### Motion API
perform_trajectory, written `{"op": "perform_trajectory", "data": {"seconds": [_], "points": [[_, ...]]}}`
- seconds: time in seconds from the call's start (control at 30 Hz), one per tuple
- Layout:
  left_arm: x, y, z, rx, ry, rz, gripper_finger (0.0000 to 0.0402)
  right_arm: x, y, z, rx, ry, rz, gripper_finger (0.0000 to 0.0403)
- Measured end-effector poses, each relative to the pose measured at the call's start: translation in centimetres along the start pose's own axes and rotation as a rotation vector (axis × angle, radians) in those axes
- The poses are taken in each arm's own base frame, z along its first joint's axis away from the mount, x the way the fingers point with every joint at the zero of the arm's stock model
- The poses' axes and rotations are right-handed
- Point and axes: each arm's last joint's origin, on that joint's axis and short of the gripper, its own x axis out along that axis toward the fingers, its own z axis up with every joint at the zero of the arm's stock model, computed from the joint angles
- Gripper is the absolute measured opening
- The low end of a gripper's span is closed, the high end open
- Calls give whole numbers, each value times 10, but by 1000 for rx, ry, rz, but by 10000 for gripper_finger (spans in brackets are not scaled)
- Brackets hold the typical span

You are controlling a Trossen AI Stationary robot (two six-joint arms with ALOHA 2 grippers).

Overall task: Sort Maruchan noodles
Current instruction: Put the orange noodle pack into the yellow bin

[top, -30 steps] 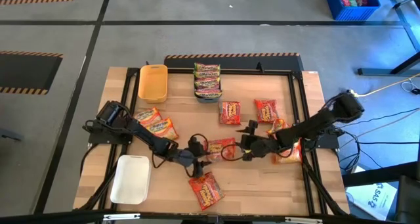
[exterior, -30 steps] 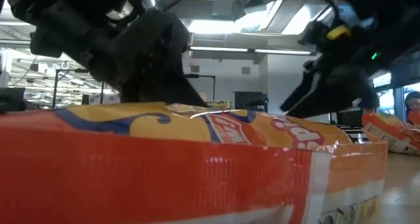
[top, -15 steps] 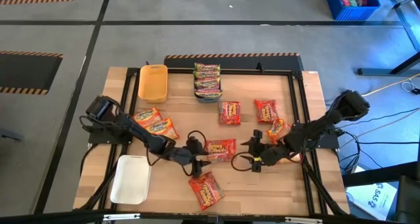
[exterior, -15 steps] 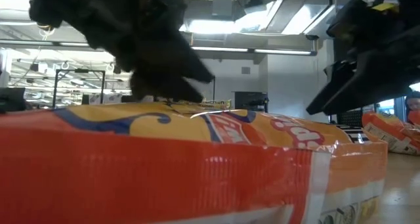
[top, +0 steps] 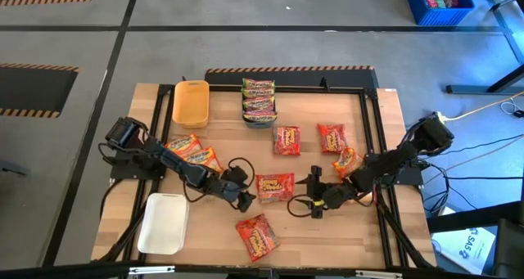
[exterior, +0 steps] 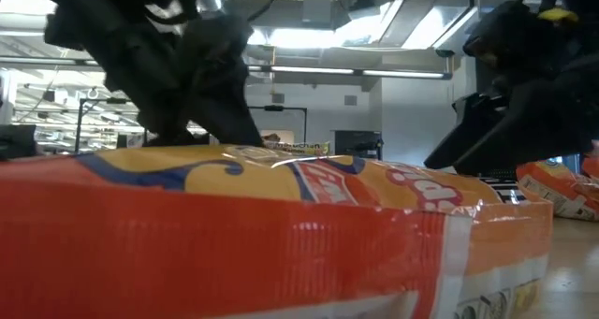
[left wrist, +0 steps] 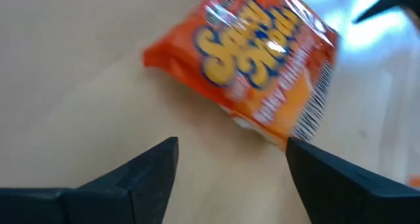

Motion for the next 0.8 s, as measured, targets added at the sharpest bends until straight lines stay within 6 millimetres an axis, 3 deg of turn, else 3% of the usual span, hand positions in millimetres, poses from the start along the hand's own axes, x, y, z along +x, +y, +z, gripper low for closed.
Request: {"op": "perform_trajectory", "data": {"seconds": [0.23, 0.57, 0.8], "points": [[19, 7, 4, -72, -25, -14, 284, 10, 4, -6, -75, 0, 15, 304], [26, 7, 11, -84, -68, -63, 283, 22, 0, -18, -131, 46, -27, 305], [37, 12, 6, -64, -67, -58, 283, 36, -1, -14, -146, 59, -39, 305]]}}
